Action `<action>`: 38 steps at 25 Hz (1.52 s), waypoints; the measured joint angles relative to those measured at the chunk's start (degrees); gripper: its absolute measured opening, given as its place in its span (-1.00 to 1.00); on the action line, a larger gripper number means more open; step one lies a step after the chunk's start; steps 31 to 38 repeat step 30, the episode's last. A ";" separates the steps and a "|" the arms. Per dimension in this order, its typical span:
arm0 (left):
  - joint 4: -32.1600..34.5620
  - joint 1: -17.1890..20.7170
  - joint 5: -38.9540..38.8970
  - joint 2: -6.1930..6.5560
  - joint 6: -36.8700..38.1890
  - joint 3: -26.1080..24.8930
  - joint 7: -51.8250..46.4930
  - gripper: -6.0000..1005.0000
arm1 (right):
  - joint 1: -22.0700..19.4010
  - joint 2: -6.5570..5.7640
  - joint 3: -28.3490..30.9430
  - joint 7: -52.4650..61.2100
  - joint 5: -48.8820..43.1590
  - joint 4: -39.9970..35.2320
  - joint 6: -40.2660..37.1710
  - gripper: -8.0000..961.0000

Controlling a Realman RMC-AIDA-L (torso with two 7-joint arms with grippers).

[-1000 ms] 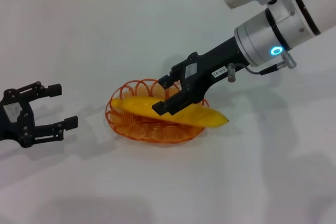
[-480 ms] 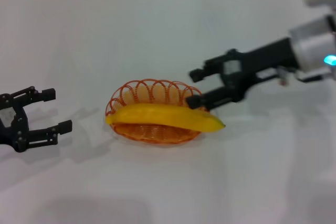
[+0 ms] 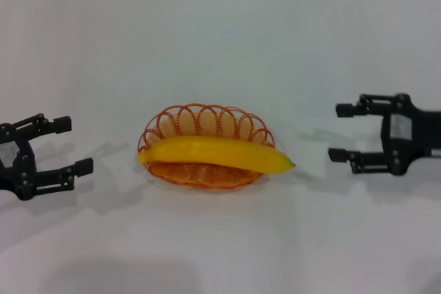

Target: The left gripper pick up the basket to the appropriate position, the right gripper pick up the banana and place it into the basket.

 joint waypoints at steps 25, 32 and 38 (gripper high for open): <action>0.00 0.02 3.07 -0.61 -0.01 0.24 4.63 0.75 | 0.97 0.05 6.26 -19.70 -0.81 19.76 6.73 0.59; 0.00 0.13 3.08 -0.61 -0.05 0.14 4.63 0.75 | 1.00 0.02 6.34 -19.63 -0.74 19.71 6.78 0.59; 0.00 0.13 3.08 -0.61 -0.05 0.14 4.63 0.75 | 1.00 0.02 6.34 -19.63 -0.74 19.71 6.78 0.59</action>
